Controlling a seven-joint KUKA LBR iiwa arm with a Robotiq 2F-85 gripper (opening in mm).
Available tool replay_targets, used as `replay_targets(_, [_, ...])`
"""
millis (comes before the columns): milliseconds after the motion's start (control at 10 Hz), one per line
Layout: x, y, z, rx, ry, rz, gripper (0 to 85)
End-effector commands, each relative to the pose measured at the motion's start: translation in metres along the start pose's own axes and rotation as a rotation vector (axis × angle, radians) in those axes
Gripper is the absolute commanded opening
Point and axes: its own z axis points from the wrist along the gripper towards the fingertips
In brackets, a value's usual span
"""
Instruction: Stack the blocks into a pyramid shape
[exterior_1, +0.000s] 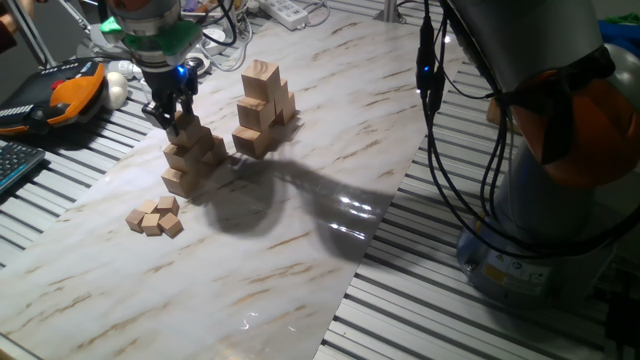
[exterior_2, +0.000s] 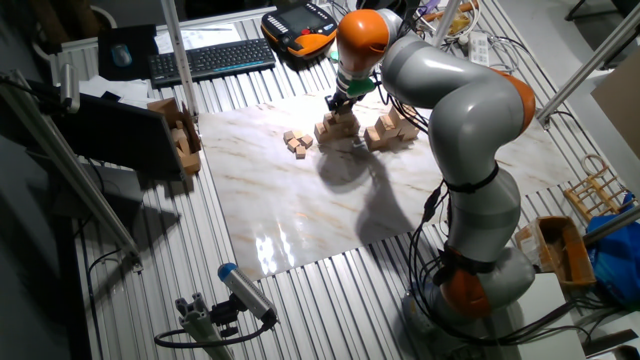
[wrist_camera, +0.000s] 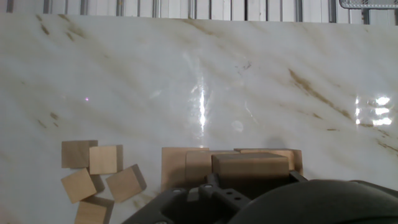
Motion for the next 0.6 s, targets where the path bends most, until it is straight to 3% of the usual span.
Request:
replay_targets(0, [0.0,0.0,0.0002,0.001,0.0,0.0,0.0])
replay_targets(500, [0.0,0.0001,0.0017,0.005,-0.001,-0.001,0.0])
